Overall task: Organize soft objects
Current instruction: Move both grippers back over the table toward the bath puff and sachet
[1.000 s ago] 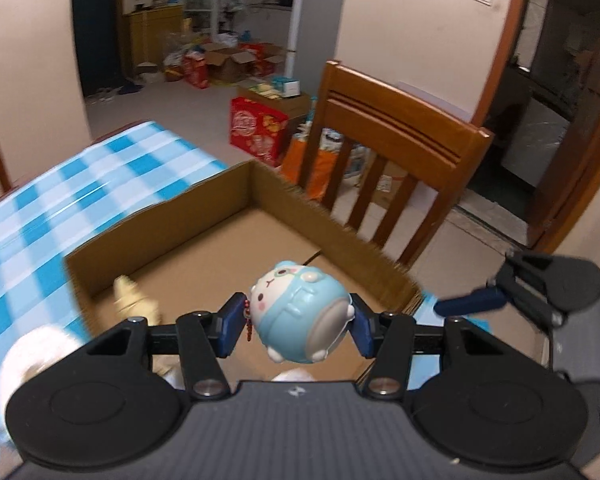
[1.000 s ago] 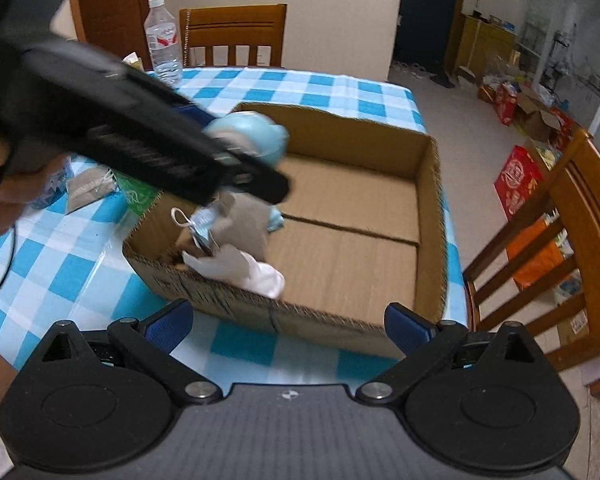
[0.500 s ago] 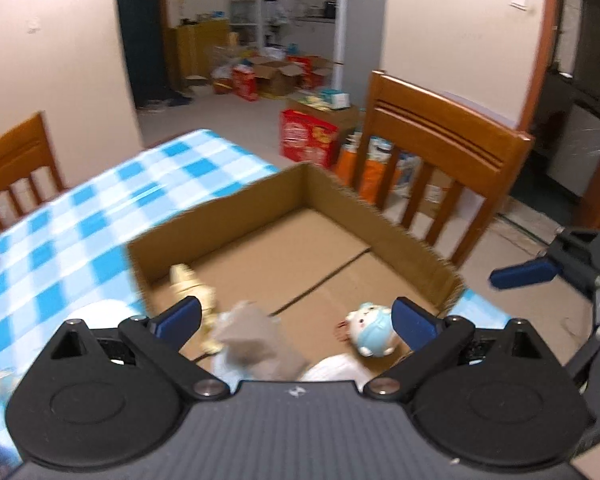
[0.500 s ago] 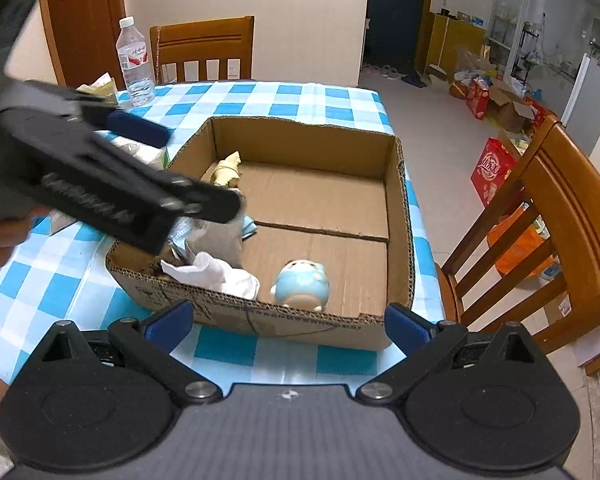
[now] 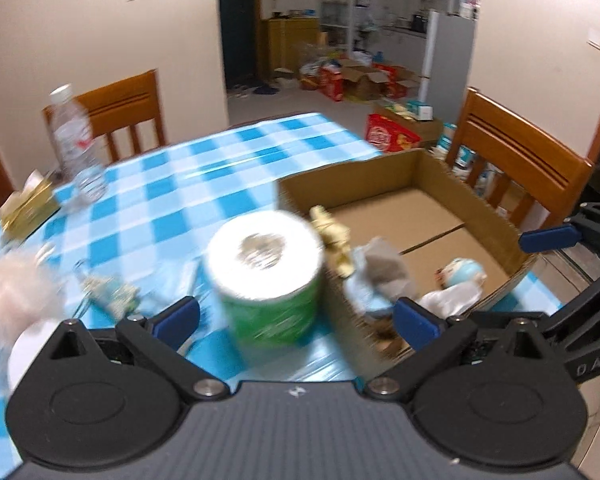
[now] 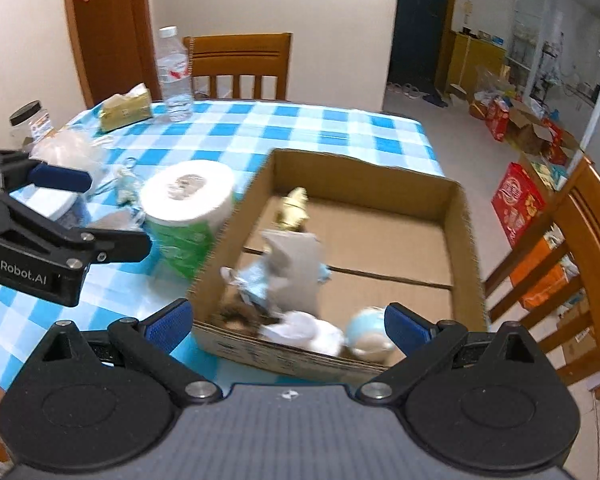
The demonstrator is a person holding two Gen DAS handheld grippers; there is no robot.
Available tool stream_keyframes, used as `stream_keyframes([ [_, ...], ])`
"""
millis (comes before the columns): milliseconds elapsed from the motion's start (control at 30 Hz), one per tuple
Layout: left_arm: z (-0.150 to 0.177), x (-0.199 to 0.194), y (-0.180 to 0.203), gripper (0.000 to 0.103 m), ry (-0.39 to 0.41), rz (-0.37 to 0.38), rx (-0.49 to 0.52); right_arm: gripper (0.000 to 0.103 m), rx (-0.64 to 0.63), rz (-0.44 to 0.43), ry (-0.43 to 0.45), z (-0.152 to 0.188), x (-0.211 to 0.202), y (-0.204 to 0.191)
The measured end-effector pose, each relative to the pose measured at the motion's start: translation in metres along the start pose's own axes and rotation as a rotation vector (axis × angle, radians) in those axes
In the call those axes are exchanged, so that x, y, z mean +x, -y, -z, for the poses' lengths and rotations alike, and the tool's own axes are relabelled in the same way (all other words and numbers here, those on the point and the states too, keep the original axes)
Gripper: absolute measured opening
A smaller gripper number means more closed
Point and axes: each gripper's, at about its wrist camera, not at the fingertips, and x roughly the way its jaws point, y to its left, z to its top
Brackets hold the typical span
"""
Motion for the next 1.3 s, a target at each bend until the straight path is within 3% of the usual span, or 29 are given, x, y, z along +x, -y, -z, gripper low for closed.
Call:
stream_keyframes([
  [400, 0.044, -0.033, -0.093, 0.102, 0.008, -0.110, 0.004, 0.103, -0.049, -0.027, -0.003, -0.025, 0.006, -0.099],
  [833, 0.079, -0.045, -0.187, 0.102, -0.008, -0.116, -0.052, 0.103, -0.126, -0.043, -0.100, -0.038, 0.045, -0.208],
  [1300, 0.068, -0.030, -0.233, 0.102, -0.061, -0.137, -0.194, 0.103, -0.245, -0.120, -0.144, -0.049, 0.113, -0.249],
])
